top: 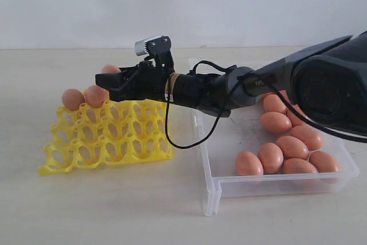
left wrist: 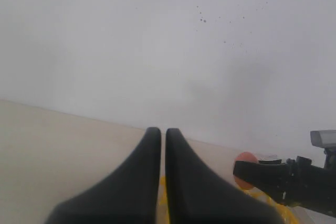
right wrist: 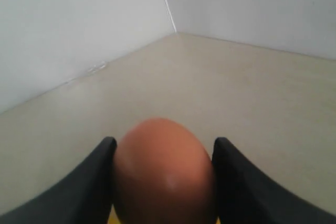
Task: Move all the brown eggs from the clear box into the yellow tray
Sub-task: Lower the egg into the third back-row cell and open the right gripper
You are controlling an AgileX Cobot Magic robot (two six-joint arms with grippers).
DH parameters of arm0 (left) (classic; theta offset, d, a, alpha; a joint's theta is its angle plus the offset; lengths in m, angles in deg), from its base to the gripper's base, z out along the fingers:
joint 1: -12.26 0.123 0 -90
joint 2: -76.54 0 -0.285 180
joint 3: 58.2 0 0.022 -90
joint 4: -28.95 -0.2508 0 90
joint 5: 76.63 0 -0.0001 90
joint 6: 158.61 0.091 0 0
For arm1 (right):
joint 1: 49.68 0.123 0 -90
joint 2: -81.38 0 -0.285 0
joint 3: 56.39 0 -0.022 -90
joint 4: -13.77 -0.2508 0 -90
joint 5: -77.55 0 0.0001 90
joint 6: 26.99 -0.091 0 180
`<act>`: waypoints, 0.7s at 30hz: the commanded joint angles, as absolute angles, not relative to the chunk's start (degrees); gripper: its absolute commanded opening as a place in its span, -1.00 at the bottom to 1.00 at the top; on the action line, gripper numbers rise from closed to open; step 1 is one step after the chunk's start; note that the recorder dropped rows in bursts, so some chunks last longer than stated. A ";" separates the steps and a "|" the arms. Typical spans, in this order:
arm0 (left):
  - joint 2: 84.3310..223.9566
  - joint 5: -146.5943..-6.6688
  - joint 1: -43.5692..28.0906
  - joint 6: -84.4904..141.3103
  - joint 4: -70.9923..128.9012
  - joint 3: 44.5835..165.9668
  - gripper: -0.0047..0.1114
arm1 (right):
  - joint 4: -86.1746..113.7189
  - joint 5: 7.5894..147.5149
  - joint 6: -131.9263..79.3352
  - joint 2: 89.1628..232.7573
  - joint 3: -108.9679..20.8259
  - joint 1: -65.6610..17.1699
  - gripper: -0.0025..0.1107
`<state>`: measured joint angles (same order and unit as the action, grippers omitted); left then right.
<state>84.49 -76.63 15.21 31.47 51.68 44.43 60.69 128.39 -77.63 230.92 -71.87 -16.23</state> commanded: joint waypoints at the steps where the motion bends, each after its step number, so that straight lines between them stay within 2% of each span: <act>1: 84.33 -76.63 14.97 31.99 51.87 44.58 -0.85 | 59.74 122.21 -77.14 231.53 -75.53 -14.42 -0.96; 21: 84.33 -76.63 14.97 31.99 51.87 44.58 -0.85 | 56.83 113.50 -80.80 232.37 -76.89 -13.46 -0.96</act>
<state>84.49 -76.63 15.21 31.47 51.68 44.43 56.83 114.49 -79.52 231.99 -76.56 -13.72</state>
